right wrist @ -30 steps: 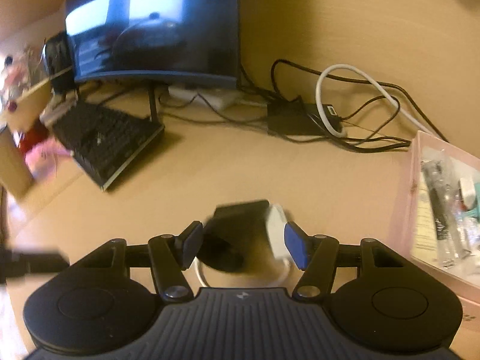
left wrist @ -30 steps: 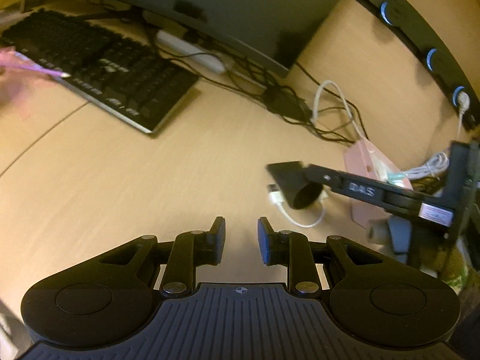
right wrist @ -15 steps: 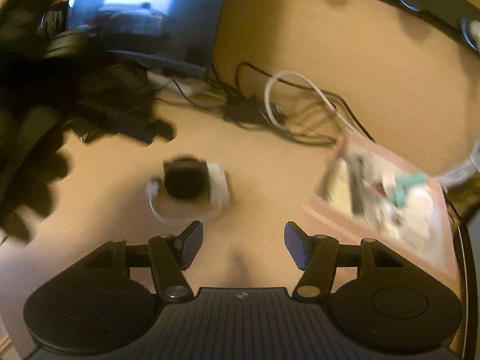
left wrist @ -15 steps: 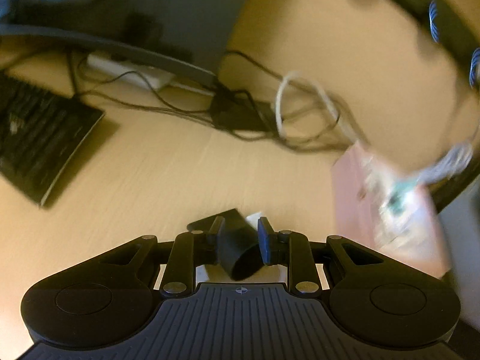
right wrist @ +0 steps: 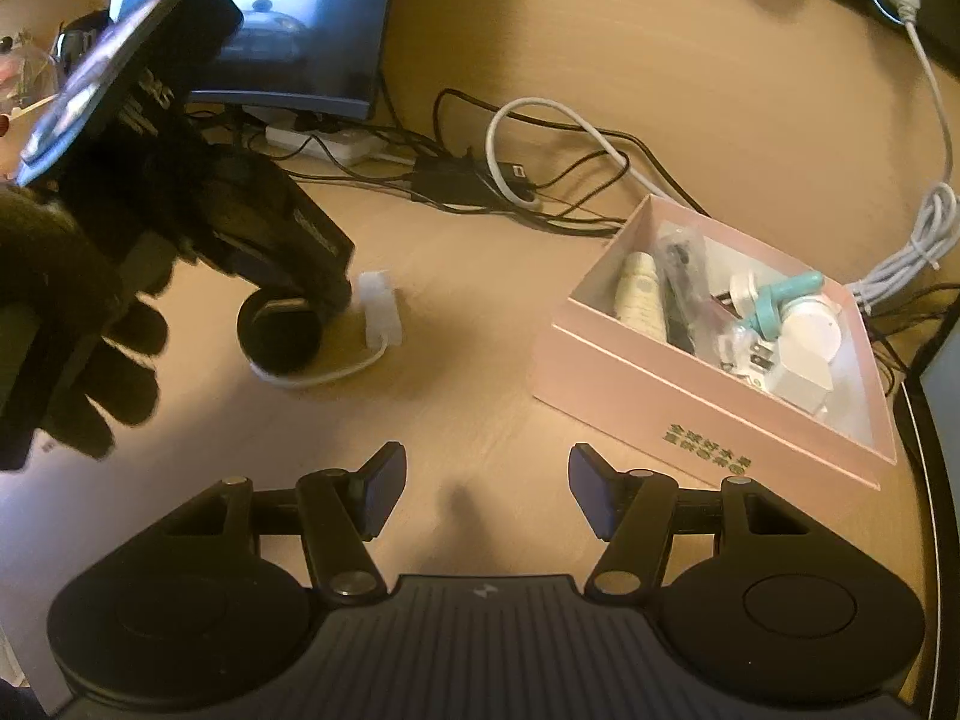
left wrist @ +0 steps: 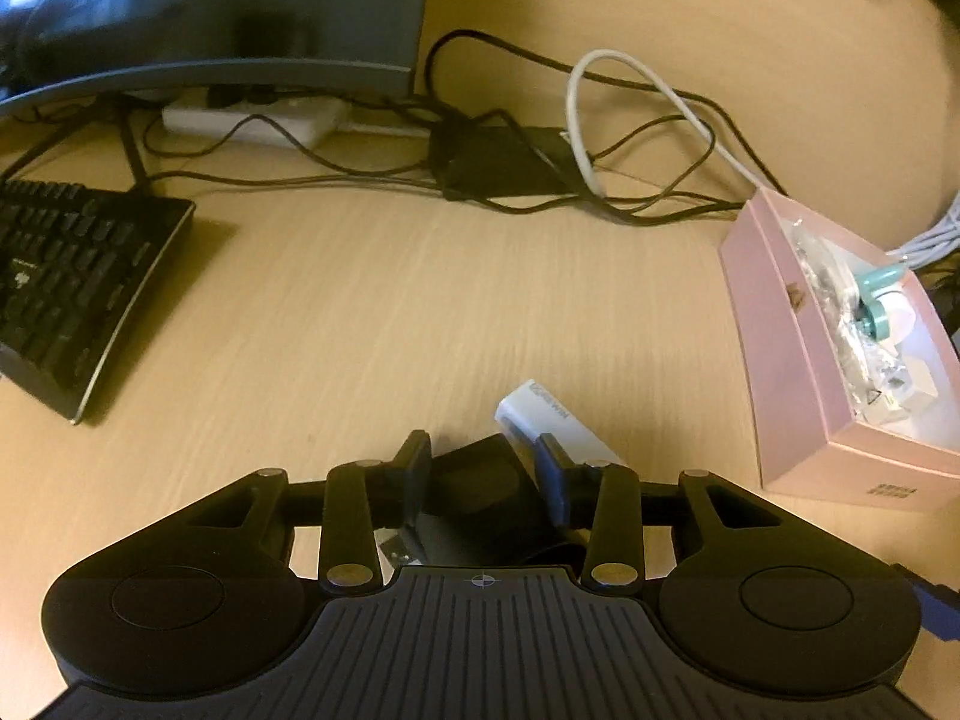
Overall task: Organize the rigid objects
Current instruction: 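Reach the left tool to the black funnel cup while the right tool reaches the white adapter, then grasp the black funnel cup with the left tool while the right tool grasps the white USB adapter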
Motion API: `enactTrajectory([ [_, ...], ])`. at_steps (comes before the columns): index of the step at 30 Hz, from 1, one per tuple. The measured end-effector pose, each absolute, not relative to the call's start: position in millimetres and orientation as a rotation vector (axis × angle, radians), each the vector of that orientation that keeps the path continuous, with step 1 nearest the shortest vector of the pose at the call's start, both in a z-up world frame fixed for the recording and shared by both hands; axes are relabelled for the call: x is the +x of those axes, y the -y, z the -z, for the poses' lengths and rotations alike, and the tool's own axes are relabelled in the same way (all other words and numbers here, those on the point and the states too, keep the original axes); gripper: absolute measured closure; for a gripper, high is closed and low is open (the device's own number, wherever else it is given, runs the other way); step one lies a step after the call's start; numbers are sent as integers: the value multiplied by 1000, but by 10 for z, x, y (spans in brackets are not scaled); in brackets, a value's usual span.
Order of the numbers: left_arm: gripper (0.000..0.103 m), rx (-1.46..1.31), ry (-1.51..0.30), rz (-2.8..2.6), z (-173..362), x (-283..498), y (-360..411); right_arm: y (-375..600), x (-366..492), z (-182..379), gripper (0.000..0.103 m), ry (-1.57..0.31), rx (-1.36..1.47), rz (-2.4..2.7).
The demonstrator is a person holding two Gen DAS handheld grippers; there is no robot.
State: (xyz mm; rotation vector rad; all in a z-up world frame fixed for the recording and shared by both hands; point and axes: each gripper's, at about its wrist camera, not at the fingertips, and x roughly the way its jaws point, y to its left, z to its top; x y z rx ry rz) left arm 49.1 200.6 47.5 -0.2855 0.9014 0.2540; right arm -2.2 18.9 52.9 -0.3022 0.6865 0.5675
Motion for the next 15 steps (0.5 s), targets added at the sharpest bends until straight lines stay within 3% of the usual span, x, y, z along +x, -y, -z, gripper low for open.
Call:
enactTrajectory([
  [15,62,-379,-751,-232,-539,-13,-2432,-572,251,-546,43,-678,-218,-699],
])
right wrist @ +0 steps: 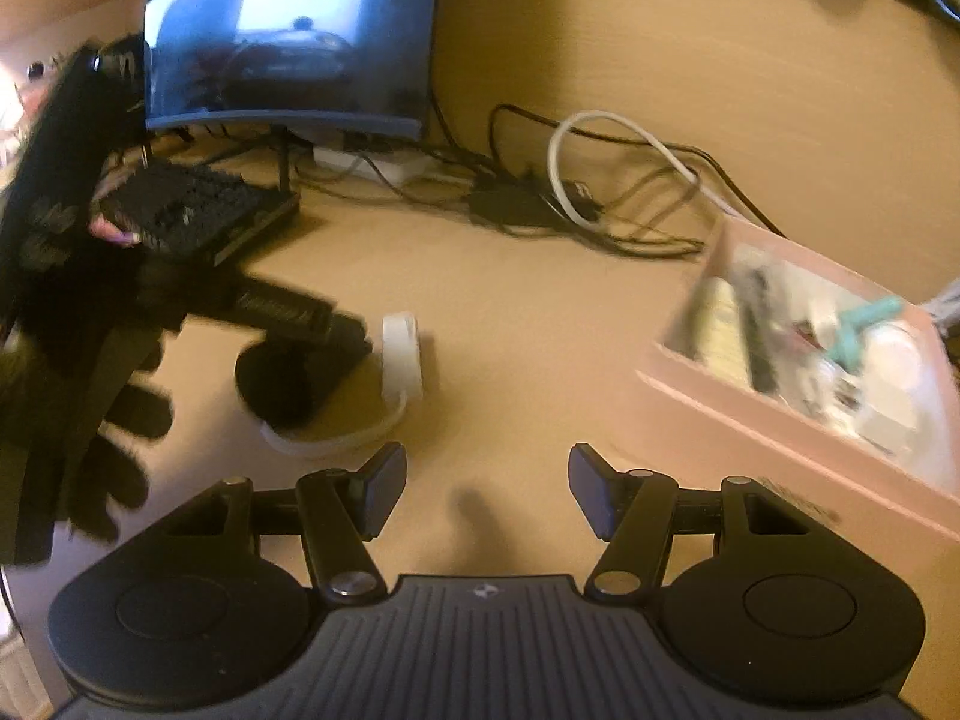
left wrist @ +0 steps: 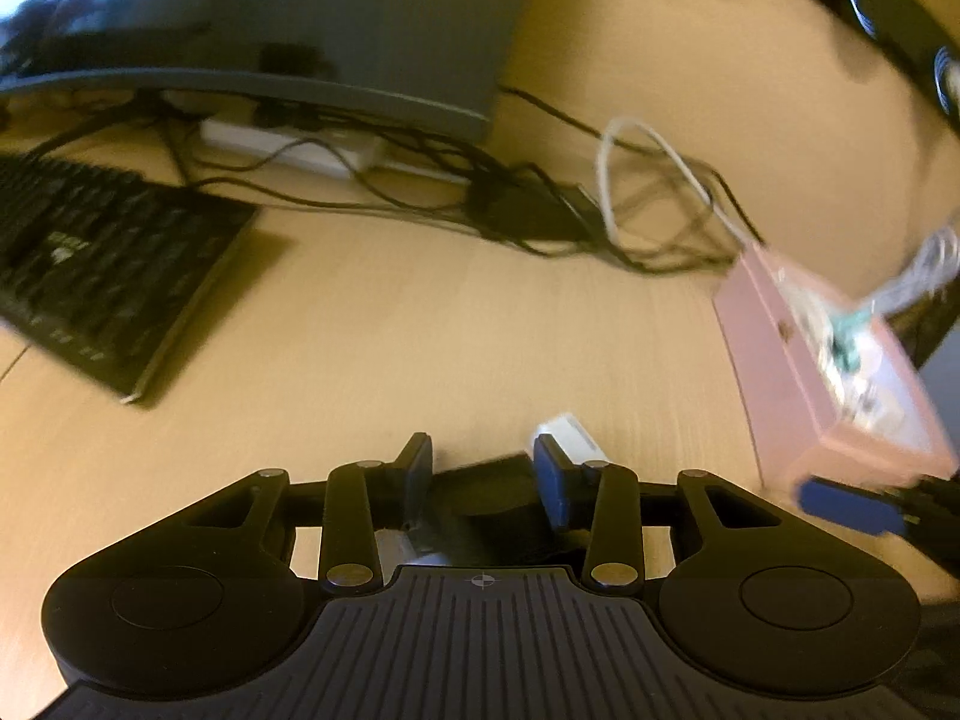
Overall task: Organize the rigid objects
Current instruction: 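Grasp the black funnel cup with the left tool while the right tool grasps the white USB adapter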
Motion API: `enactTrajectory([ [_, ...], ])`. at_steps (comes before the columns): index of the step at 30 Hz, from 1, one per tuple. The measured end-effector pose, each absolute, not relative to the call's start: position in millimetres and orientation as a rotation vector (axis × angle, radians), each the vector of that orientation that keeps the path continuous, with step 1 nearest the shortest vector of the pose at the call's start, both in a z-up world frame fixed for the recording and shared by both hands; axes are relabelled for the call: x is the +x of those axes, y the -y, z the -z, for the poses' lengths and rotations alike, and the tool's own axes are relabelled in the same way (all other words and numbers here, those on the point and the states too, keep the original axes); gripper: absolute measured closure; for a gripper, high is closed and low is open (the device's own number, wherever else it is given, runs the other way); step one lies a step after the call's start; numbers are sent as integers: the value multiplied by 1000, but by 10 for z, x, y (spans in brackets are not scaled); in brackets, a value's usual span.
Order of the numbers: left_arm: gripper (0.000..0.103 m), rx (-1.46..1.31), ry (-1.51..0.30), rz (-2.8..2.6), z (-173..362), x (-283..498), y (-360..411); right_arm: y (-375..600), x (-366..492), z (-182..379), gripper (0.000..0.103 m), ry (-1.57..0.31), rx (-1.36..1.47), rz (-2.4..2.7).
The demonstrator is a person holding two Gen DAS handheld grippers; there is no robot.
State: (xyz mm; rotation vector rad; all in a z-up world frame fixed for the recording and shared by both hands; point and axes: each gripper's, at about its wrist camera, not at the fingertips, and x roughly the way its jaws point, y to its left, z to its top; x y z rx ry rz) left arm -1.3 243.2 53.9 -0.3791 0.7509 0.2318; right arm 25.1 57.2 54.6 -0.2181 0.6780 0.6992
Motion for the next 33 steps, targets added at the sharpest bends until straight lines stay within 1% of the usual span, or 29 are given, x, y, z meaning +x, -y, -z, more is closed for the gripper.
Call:
enactTrajectory([
  [2,62,-426,-729,-257,-620,-138,-2568,-712,379,-555,45,-677,-204,-727],
  [7,62,-534,-758,-224,-735,-358,-2724,-1106,778,-428,59,-789,-171,-810],
  [8,62,-551,-766,-211,-741,-365,-2720,-1159,826,-389,63,-809,-178,-815],
  [11,62,-587,-779,-201,-741,-355,-2660,-1240,838,-307,82,-861,-207,-836],
  [16,61,-497,-823,-248,-672,-184,-2423,-1044,483,-322,82,-826,-303,-796],
  [20,61,-447,-822,-228,-682,-122,-2259,-817,191,-335,82,-801,-339,-734],
  [25,61,-475,-844,-240,-649,41,-2230,-427,-108,-360,82,-781,-364,-636],
  [27,54,-456,-863,-227,-606,131,-2178,-254,-198,-371,82,-779,-355,-606],
  [33,52,-361,-916,-163,-500,280,-1919,38,-451,-338,82,-748,-360,-527],
])
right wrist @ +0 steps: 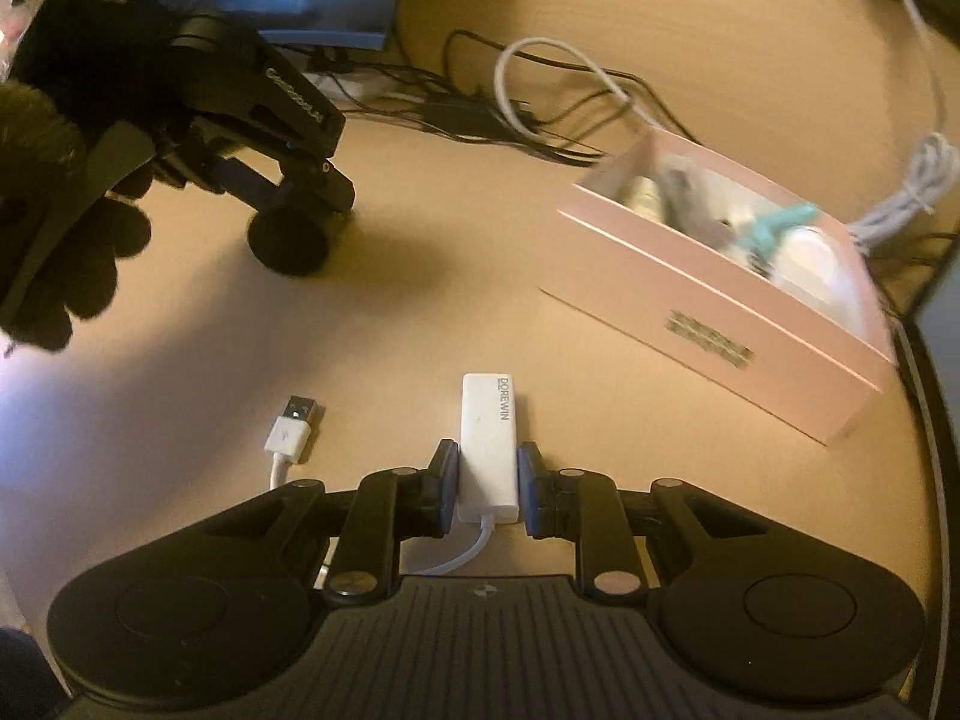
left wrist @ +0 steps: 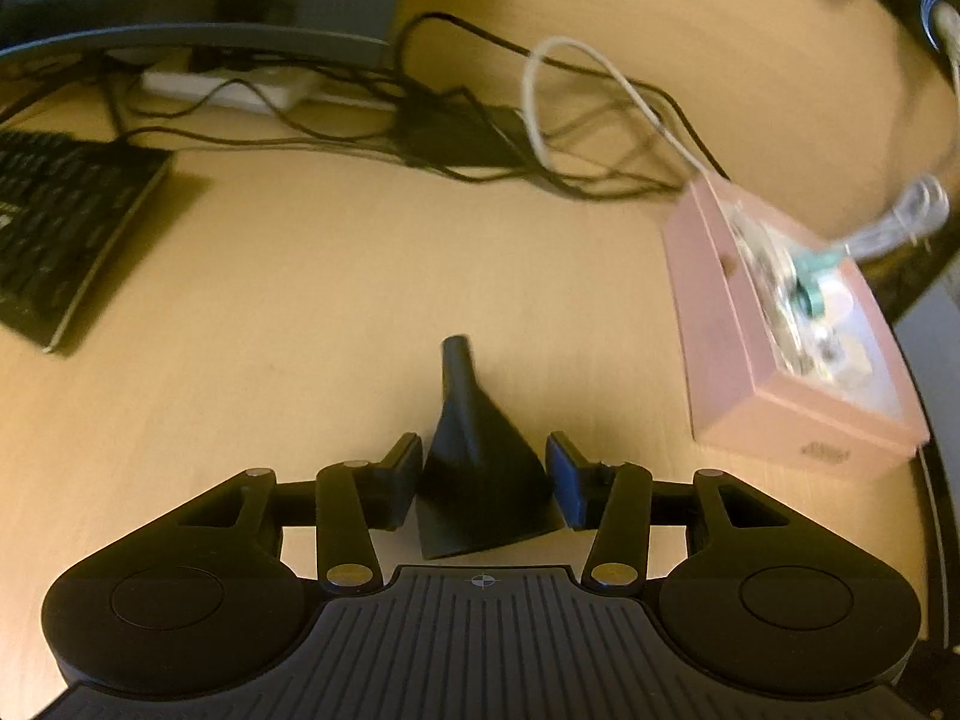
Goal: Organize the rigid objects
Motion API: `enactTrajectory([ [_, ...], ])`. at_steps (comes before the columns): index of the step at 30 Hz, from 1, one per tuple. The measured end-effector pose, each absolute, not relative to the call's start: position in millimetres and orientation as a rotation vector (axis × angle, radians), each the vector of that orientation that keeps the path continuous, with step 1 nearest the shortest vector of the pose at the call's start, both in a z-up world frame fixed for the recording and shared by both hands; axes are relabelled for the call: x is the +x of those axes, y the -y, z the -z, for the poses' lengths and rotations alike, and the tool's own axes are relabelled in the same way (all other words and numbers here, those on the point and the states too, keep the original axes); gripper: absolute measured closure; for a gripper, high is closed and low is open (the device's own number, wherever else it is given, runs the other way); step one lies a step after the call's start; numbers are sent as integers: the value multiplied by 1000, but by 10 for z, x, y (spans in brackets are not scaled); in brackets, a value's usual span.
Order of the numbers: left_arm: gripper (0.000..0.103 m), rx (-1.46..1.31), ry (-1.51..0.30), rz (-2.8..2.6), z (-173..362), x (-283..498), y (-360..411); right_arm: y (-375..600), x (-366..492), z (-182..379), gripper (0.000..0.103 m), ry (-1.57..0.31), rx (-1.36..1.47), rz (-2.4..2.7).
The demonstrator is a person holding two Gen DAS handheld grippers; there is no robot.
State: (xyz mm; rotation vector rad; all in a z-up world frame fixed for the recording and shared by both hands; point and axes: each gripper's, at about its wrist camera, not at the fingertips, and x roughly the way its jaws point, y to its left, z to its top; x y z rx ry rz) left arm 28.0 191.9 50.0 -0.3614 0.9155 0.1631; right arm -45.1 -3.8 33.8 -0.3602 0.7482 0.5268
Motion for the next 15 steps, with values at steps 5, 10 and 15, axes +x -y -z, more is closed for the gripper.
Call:
enactTrajectory([
  [5,52,-327,-916,-138,-487,304,-1845,165,-511,-347,82,-755,-329,-498],
  [10,52,-294,-905,-79,-474,300,-1829,208,-472,-352,76,-773,-286,-487],
  [15,52,-250,-874,44,-454,137,-1737,219,-434,-348,76,-803,-246,-514],
])
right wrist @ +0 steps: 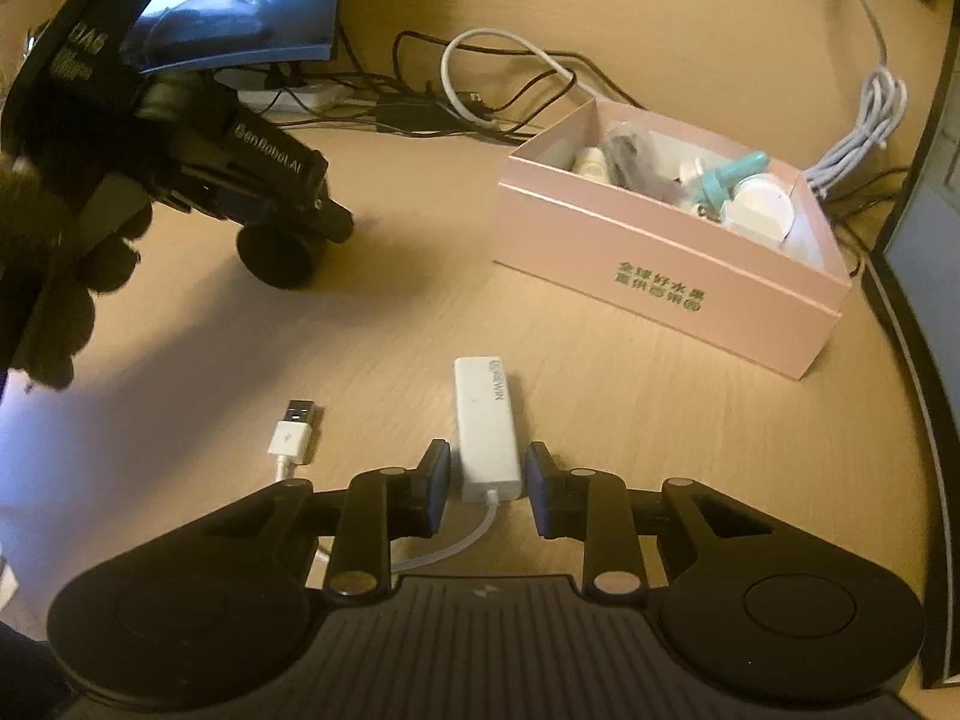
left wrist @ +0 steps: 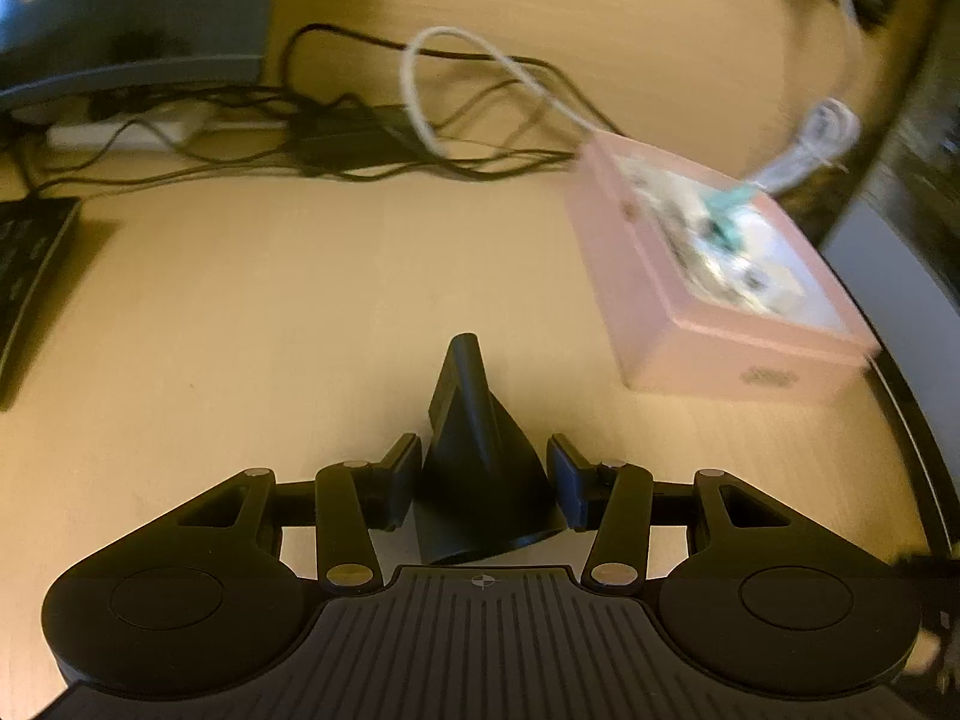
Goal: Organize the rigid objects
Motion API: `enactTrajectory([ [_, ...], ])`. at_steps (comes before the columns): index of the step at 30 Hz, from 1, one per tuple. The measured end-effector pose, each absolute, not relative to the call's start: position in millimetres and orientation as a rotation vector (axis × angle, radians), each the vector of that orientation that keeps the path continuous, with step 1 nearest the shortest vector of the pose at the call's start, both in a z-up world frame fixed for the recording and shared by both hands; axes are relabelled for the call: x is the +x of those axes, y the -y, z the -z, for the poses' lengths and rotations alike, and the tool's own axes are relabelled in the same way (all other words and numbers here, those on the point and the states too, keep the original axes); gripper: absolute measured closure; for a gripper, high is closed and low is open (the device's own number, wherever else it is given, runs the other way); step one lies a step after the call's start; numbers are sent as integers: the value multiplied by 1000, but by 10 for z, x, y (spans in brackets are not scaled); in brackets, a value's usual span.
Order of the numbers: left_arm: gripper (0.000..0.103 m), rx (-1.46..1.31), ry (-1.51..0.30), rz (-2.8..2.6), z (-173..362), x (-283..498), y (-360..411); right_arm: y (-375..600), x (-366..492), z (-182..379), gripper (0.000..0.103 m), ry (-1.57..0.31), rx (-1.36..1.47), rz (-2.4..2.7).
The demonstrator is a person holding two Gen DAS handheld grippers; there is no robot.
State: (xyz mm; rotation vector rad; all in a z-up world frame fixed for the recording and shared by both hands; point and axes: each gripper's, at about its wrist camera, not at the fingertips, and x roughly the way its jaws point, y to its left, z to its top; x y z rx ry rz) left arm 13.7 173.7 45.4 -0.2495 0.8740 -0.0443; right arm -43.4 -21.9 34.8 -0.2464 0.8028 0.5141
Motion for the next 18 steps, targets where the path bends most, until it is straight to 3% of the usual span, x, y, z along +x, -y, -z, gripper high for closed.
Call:
enactTrajectory([
  [5,52,-176,-870,144,-473,-120,-1550,211,-466,-355,82,-806,-259,-534],
  [18,53,-118,-915,402,-586,-547,-1116,469,-635,-726,83,-775,-294,-519],
])
